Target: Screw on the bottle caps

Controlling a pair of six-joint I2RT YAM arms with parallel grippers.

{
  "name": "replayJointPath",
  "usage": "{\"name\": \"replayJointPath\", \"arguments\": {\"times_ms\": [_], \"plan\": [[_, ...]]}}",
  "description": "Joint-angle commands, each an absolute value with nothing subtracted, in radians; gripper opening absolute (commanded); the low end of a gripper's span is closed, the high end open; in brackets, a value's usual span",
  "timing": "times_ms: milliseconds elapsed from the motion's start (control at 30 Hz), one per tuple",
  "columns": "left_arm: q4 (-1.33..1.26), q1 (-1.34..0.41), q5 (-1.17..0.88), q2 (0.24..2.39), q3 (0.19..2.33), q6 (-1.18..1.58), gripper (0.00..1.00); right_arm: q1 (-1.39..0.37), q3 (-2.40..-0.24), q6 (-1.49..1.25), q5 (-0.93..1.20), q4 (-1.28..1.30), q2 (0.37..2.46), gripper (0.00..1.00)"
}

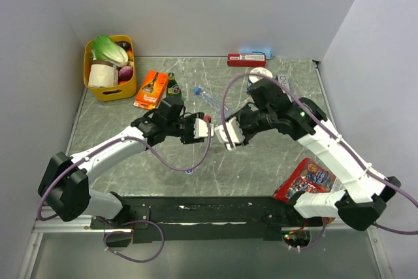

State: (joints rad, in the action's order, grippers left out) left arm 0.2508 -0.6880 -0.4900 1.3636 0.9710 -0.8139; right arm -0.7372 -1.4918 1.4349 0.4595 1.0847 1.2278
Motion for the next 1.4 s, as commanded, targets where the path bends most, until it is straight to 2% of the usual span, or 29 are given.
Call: {"name": "replayJointPath", "arguments": {"times_ms": [0, 100, 233, 300, 400, 533, 567, 667, 767, 833, 933, 1033, 1100, 1200, 1367], "plan": [[0.007, -0.690, -0.448, 1.341, 0.993, -0.624, 0.01, -0.741, -1.577, 1.064, 0.462, 1.042, 1.321, 0.05], [-0.133, -0.692, -0.350, 1.332, 0.968, -0.444, 0.01, -0.713, -1.617, 0.747, 0.439, 0.977, 1.388, 0.00], [-0.273, -0.699, -0.163, 1.335, 0.965, -0.342, 0.01, -0.579, -1.736, 0.406, 0.622, 1.052, 1.526, 0.00], [-0.294, -0.722, -0.074, 1.356, 0.972, -0.353, 0.01, -0.545, -1.691, 0.234, 0.736, 1.010, 1.554, 0.00], [-0.301, -0.732, 0.029, 1.391, 0.991, -0.383, 0.01, -0.523, -1.669, 0.087, 0.854, 0.973, 1.577, 0.00], [-0.302, -0.733, 0.107, 1.413, 0.989, -0.429, 0.01, -0.502, -1.687, 0.015, 0.876, 0.954, 1.594, 0.01], [-0.281, -0.733, 0.116, 1.422, 0.991, -0.437, 0.01, -0.485, -1.704, 0.011, 0.877, 0.956, 1.606, 0.18], [-0.247, -0.733, 0.126, 1.424, 0.988, -0.452, 0.01, -0.440, -1.816, 0.008, 0.832, 0.965, 1.621, 0.48], [-0.216, -0.732, 0.094, 1.404, 0.960, -0.459, 0.01, -0.364, -1.965, 0.044, 0.812, 1.002, 1.641, 0.64], [-0.166, -0.730, 0.048, 1.390, 0.956, -0.460, 0.01, -0.307, -2.068, 0.078, 0.808, 1.041, 1.651, 0.68], [-0.114, -0.729, -0.007, 1.365, 0.937, -0.469, 0.01, -0.249, -2.106, 0.118, 0.834, 1.069, 1.635, 0.72], [-0.060, -0.719, -0.119, 1.335, 0.916, -0.498, 0.01, -0.224, -2.073, 0.217, 0.903, 1.129, 1.609, 0.73], [-0.017, -0.707, -0.197, 1.322, 0.916, -0.535, 0.01, -0.242, -2.053, 0.459, 0.959, 1.208, 1.592, 0.74], [0.075, -0.692, -0.336, 1.310, 0.933, -0.594, 0.01, -0.326, -1.940, 0.756, 0.864, 1.240, 1.501, 0.74], [0.211, -0.683, -0.465, 1.327, 0.976, -0.699, 0.01, -0.474, -1.698, 1.136, 0.743, 1.092, 1.261, 0.78]]}}
